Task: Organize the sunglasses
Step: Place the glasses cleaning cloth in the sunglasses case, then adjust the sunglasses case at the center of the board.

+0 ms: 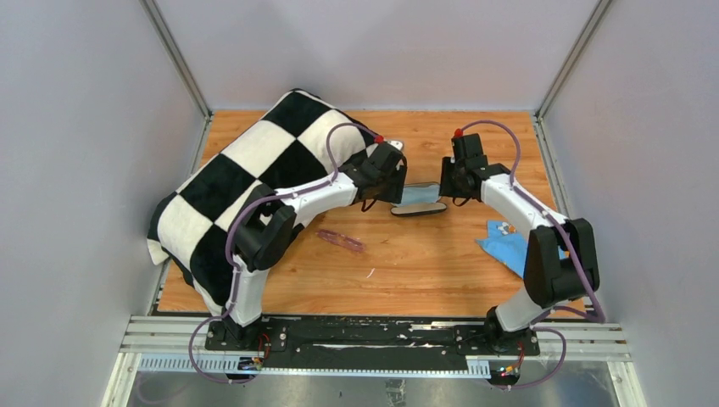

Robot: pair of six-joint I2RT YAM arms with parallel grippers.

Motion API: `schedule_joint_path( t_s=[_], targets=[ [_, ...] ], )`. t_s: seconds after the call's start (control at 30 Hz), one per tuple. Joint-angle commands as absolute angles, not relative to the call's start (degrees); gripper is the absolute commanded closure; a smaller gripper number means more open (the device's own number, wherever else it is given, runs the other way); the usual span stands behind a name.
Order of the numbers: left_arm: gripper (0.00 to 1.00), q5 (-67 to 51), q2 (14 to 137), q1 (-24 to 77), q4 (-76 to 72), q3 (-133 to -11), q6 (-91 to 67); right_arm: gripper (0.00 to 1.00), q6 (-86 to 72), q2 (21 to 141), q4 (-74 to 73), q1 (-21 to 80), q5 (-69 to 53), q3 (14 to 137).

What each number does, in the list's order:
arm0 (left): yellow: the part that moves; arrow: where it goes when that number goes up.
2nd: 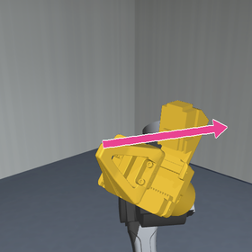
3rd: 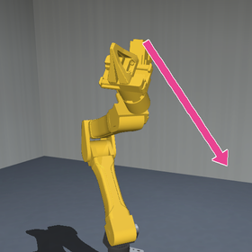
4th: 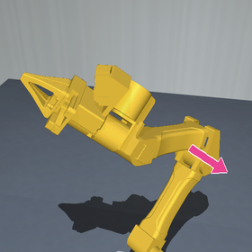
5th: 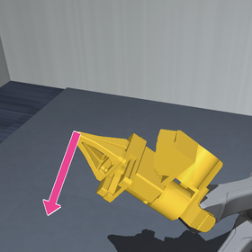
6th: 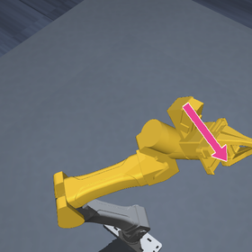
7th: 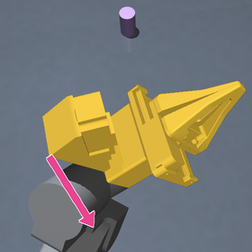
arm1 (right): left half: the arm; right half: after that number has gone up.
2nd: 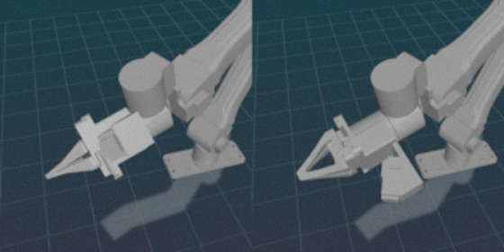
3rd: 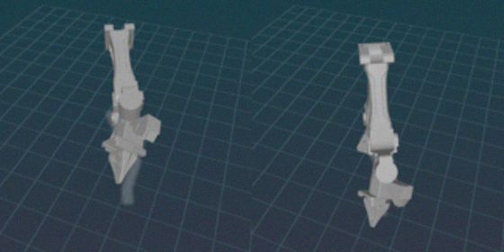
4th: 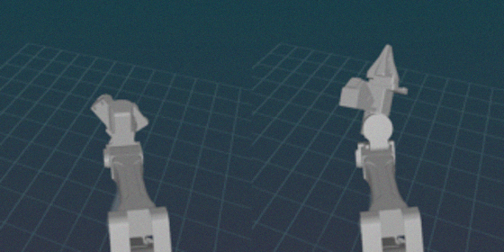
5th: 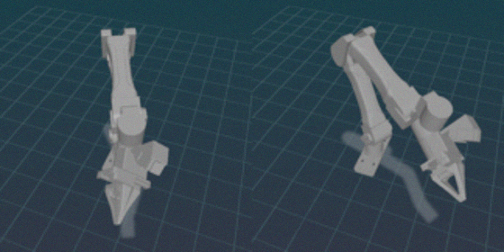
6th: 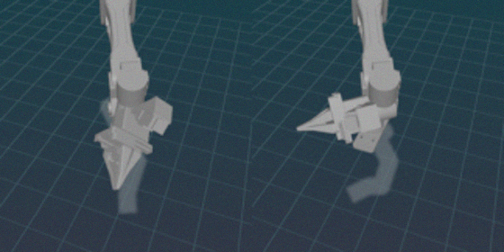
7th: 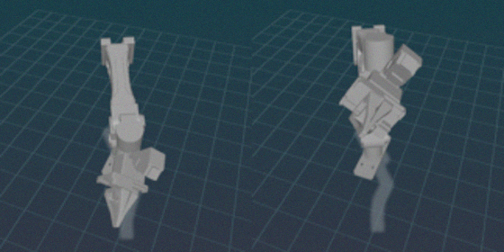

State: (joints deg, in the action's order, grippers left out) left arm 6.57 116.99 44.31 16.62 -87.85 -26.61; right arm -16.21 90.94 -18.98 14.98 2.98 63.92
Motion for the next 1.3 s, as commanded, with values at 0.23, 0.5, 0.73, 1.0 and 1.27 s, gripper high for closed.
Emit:
schedule_joint_path(
  t_s=[0.23, 0.5, 0.73, 1.0, 1.27],
  targets=[
    [0.46, 3.31, 125.79, 40.17, 26.81, -109.08, -20.59, 0.52, -25.14, 70.06, -30.07, 14.43, -3.41, 51.73],
    [0.46, -0.76, 140.76, 37.53, 35.84, -128.4, -19.58, 0.51, -27.71, 63.45, -31.67, 14.87, -4.37, 45.66],
    [0.47, -1.93, 135.77, 39.03, 33.52, -117.22, -20.13, 0.49, -27.28, 64.66, -31.9, 14.9, -5.05, 47.59],
    [0.47, -3.02, 125.69, 41.99, 29.43, -100.86, -22.48, 0.48, -25.54, 67.33, -32.18, 14.78, -3.03, 49.63],
    [0.47, -4.51, 115.9, 43.95, 27.84, -90.17, -24.51, 0.44, -23.5, 73.43, -35.25, 14.6, -2.39, 55.23]
  ],
)
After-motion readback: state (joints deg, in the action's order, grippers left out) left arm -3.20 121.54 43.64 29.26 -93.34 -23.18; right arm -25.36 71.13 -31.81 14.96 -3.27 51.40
